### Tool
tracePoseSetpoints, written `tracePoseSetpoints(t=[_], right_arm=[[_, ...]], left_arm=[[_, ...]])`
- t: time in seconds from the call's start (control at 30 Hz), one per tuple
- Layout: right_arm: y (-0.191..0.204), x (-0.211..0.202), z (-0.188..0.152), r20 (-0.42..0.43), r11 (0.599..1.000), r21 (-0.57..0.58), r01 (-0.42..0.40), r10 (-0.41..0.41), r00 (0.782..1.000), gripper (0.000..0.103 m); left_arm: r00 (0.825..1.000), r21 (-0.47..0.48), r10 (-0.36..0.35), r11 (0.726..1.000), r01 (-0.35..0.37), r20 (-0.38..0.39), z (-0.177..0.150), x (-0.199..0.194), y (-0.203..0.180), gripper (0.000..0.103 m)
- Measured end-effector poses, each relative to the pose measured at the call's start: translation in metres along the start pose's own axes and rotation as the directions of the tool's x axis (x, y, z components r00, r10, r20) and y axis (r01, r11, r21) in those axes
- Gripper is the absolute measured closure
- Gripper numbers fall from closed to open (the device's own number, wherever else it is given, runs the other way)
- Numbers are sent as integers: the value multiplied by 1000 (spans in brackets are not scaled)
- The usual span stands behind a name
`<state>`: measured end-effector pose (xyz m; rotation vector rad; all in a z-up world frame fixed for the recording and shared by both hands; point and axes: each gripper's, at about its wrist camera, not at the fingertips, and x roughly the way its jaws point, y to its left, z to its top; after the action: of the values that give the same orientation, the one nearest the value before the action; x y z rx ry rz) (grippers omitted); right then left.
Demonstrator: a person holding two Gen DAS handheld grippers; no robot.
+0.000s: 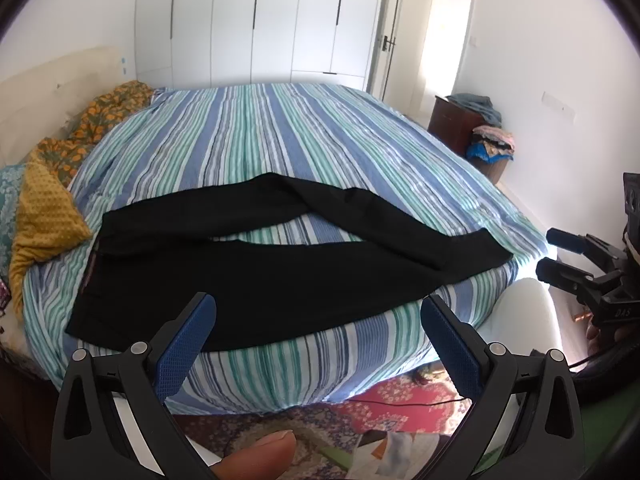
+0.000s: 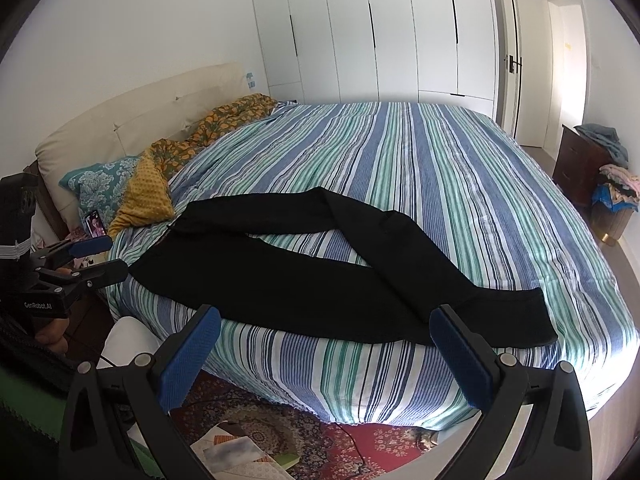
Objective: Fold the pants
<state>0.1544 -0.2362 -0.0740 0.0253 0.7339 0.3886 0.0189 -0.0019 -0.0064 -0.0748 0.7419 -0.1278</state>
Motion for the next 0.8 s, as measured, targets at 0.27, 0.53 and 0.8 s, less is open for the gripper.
tracePoseSetpoints(t=[0.27, 0.53, 0.8], right_arm=[[1, 3, 0, -11, 1000, -5, 4, -4, 1000, 0], [1, 5, -2, -16, 1000, -9, 3, -3, 1000, 0], [1, 8, -4, -22, 1000, -10, 3, -4, 1000, 0]], left_arm=[[1000, 0, -1, 1000, 1, -4, 1, 4, -2, 1], [1000, 0, -2, 1000, 2, -6, 0, 4, -3, 1], [1000, -1, -3, 1000, 3, -11, 0, 5, -3, 1]])
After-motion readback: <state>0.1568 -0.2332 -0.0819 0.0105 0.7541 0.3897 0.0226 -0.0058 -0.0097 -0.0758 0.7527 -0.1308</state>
